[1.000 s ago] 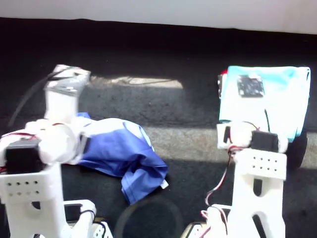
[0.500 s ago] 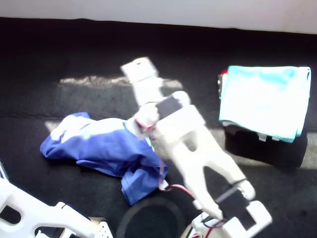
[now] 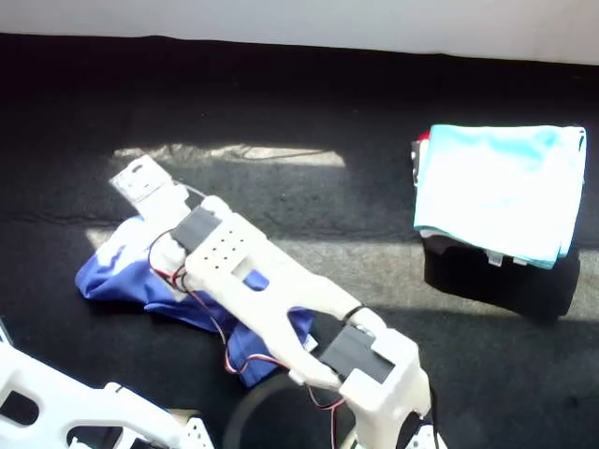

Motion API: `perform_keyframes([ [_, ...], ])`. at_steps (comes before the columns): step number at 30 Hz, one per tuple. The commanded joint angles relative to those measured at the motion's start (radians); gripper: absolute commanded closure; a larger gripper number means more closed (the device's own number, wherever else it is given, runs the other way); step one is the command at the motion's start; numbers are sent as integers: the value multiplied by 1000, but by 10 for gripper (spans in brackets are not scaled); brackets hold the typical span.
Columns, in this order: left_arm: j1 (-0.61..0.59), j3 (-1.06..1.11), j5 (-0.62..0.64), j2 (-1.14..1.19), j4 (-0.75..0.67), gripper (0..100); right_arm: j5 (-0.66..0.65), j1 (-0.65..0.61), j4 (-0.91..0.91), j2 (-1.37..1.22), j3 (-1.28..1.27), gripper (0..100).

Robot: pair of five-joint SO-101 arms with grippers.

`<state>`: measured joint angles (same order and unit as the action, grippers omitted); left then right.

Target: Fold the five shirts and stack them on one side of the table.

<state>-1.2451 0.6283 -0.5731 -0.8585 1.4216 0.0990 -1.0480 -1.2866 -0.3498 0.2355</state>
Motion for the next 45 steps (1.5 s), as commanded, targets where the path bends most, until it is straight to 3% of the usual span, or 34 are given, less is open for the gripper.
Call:
perform_keyframes([
  [1,-5,-7,-8,1,-17,822,6,-47,7,-24,74,757],
  [7,-4,-4,-8,1,-17,822,-2,-35,8,-170,102,757],
  [10,-2,-2,-8,1,-17,822,0,71,2,-223,160,784],
  [14,-1,-1,-8,1,-17,822,0,249,2,-225,291,998],
  [19,15,1,-8,1,-17,822,0,446,-7,-223,433,991],
  [23,97,2,-6,1,-9,822,0,561,-85,-228,565,991],
  [29,423,28,0,2,0,822,-2,687,-110,-232,598,974],
  [35,865,114,206,2,-9,822,-2,750,-128,-226,556,768],
  [39,1107,116,327,2,-81,821,-2,788,-202,-200,630,761],
  [45,1359,166,405,85,-175,821,-2,816,-354,-125,802,761],
])
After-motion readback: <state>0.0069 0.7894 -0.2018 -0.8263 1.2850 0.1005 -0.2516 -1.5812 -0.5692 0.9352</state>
